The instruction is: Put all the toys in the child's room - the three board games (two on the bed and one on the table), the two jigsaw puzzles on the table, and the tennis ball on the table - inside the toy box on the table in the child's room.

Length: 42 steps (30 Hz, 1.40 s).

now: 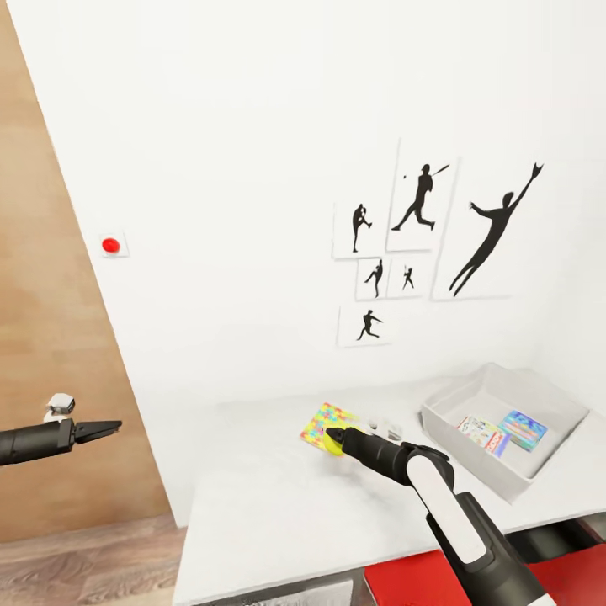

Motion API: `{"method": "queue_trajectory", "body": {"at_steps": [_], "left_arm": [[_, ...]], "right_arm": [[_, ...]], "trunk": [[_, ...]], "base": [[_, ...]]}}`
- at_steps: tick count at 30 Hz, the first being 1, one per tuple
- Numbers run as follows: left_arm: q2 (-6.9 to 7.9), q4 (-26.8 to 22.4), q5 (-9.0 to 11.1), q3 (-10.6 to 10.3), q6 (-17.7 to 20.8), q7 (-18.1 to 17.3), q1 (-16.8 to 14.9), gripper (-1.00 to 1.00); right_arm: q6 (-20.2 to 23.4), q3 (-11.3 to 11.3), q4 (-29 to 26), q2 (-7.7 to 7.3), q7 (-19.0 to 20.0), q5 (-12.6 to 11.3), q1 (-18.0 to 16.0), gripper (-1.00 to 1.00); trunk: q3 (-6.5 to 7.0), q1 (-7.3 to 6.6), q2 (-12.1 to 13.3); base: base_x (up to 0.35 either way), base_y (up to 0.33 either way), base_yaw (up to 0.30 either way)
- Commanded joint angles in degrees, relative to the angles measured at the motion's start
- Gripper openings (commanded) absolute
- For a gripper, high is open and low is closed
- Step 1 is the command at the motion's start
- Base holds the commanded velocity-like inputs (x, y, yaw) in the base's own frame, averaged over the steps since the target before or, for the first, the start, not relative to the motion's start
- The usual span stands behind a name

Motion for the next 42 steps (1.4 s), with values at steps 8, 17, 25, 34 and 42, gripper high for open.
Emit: {"method": "queue_trajectory", "body": {"at_steps": [8, 17, 25, 34, 42], "left_arm": [[0.02, 0.0, 0.0, 0.0, 0.6, -0.2, 0.0, 1.00], [0.04, 0.0, 0.0, 0.1, 1.4, -0.4, 0.0, 1.00], [0.02, 0.0, 0.1, 0.1, 1.4, -0.5, 0.0, 1.00], [0.02, 0.0, 0.1, 0.1, 1.4, -0.5, 0.0, 1.00], [0.02, 0.0, 0.1, 0.0, 1.3, -0.5, 0.0, 1.00]], "right_arm": [[-0.1, 0.1, -0.1, -0.04, -0.6, -0.8, 0.0, -1.00], [-0.1, 0.2, -0.1, -0.04, -0.6, -0.8, 0.0, -1.00], [0.0, 0.2, -0.1, 0.33, -0.6, -0.8, 0.0, -1.00], [-0.1, 0.3, -0.2, 0.40, -0.6, -0.8, 0.0, -1.00], [0.0, 0.3, -0.1, 0.34, -0.6, -0.8, 0.0, -1.00]], "trunk": [[0.40, 0.01, 0.0], [0.61, 0.01, 0.0], [0.62, 0.01, 0.0], [0.62, 0.01, 0.0], [0.62, 0.01, 0.0]], "base": [[-0.036, 0.000, -0.257], [-0.001, 0.000, -0.139], [0.000, 0.000, -0.003], [0.000, 0.000, -0.015], [0.000, 0.000, -0.239]]}}
